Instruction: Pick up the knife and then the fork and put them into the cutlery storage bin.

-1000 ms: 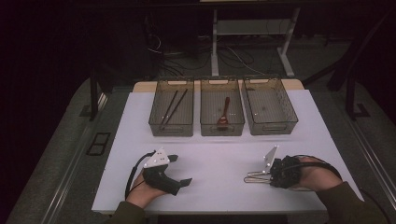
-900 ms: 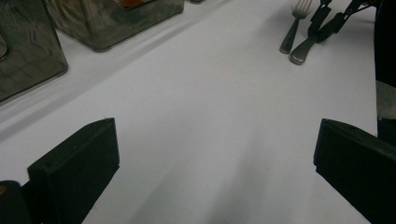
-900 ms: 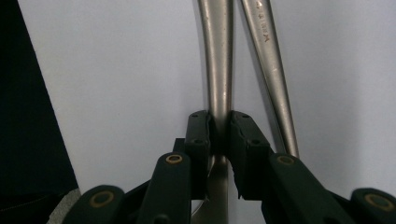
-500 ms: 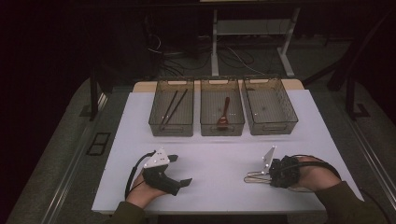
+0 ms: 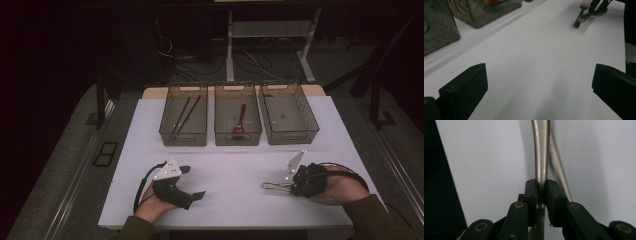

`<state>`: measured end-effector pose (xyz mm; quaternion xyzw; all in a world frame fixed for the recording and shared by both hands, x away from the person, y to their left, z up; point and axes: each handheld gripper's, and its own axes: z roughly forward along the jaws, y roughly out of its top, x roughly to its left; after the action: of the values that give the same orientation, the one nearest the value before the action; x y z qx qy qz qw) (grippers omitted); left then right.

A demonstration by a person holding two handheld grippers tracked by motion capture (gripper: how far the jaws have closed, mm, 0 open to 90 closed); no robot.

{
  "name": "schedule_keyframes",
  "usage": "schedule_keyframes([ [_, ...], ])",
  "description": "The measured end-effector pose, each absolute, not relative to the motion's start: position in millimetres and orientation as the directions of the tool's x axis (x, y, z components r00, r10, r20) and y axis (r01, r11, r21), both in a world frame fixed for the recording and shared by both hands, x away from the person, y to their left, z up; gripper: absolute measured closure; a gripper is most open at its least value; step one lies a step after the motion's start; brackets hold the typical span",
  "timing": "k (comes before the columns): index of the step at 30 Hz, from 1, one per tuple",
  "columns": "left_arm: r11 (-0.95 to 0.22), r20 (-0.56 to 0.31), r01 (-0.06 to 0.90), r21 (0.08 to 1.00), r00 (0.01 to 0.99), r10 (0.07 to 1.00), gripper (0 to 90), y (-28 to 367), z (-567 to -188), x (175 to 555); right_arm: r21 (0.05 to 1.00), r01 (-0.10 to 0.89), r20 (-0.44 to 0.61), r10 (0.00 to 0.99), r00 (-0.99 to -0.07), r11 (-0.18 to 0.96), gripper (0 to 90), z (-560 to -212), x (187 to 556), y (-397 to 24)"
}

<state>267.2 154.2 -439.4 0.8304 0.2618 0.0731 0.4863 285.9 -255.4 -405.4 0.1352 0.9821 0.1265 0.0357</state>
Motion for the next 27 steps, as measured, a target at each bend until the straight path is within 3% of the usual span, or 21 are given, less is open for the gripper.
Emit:
schedule_keyframes([
  [8, -0.390, -0.129, 0.359, 0.848, 0.853, 0.506, 0.0, 155, -439, 267, 0.432, 0.378, -0.032, 0.433, -0.901, 0.819, 78.5, -388, 292, -274],
  [16, -0.397, -0.115, 0.351, 0.848, 0.853, 0.509, 0.0, 157, -440, 268, 0.549, 0.479, 0.004, 0.571, -0.821, 0.685, 78.4, -375, 297, -290],
  [27, -0.392, -0.113, 0.345, 0.853, 0.855, 0.507, 0.0, 160, -440, 269, 0.693, 0.523, 0.063, 0.682, -0.729, 0.496, 78.5, -357, 300, -315],
])
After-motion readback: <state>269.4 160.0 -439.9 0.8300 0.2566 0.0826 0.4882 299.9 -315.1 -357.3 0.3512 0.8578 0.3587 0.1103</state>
